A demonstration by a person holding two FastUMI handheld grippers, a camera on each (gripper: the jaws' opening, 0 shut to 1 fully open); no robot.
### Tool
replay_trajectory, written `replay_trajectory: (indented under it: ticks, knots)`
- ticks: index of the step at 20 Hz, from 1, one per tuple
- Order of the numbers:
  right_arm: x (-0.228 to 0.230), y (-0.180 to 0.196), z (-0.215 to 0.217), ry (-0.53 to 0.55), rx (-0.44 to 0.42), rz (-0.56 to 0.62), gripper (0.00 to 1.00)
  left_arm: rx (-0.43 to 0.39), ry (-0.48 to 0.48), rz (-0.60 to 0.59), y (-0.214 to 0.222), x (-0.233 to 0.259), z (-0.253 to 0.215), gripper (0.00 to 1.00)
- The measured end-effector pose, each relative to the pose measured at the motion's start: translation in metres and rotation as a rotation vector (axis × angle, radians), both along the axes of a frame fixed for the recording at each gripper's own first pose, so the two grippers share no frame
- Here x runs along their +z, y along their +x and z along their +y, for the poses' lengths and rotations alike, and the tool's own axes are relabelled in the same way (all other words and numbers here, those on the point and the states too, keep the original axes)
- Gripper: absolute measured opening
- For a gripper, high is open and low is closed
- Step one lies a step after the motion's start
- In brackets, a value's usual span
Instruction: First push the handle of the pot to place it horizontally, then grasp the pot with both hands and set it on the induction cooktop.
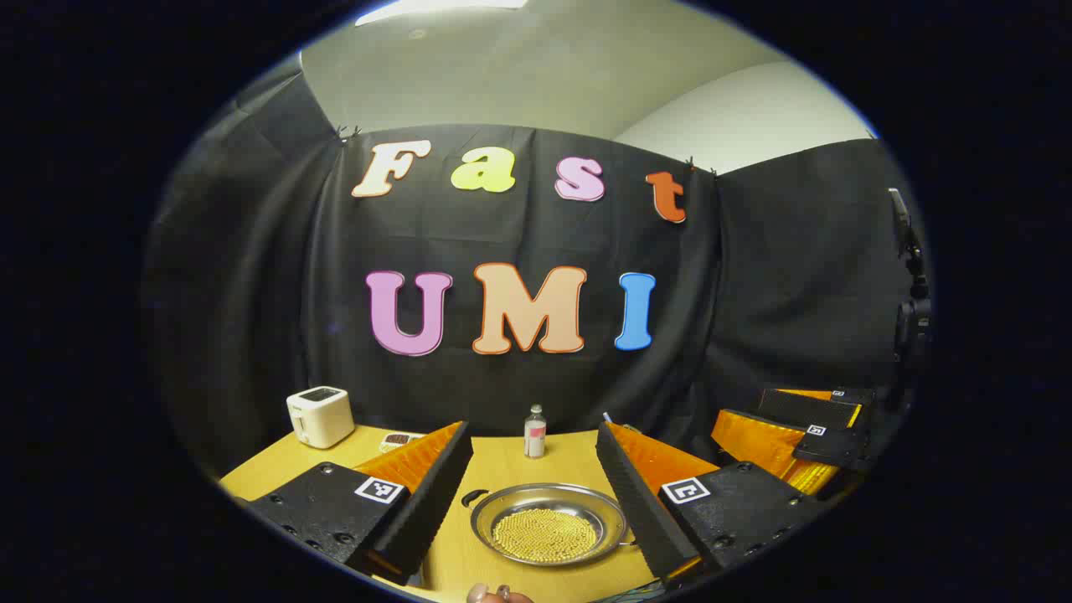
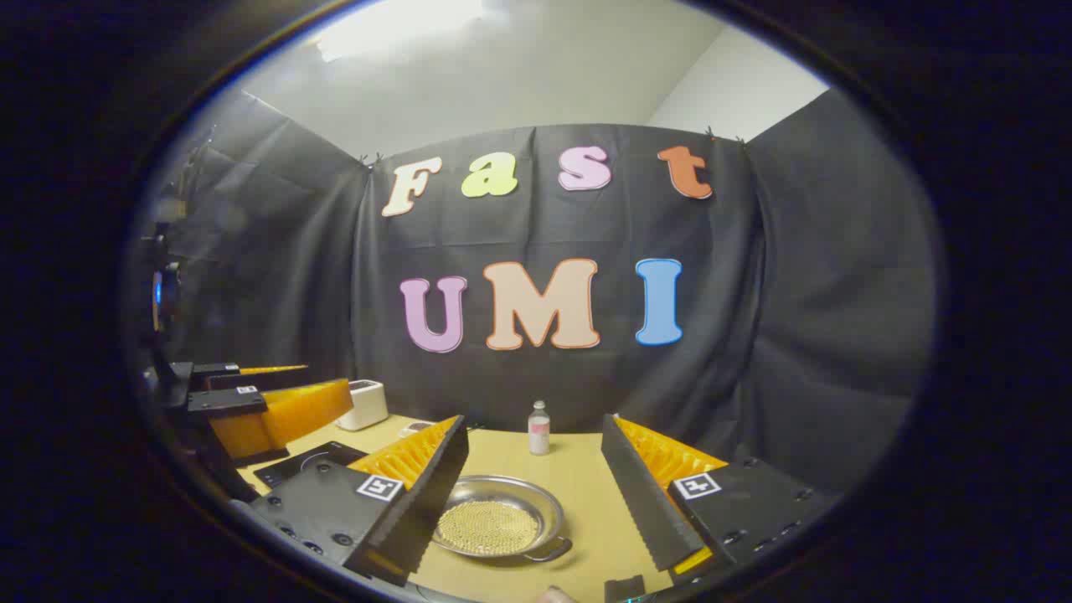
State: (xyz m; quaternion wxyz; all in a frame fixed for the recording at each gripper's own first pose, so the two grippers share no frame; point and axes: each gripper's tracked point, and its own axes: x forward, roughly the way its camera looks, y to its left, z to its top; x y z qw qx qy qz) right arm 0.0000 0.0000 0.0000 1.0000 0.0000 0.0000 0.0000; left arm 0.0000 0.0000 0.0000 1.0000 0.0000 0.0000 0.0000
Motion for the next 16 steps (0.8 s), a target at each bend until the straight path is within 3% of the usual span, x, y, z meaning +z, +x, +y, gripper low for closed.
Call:
replay_trajectory:
  ticks: [1,16]
  knots:
    - [0.002,0.002,0.0,0.011,0.009,-0.004,0.99,0.006,-0.015,0.008,0.001,-0.002,-0.001,0.96]
    - [-0.01,0.009,-0.003,-0.012,-0.006,0.035,0.99,0.03,-0.011,0.081,0.004,-0.021,0.008,0.93]
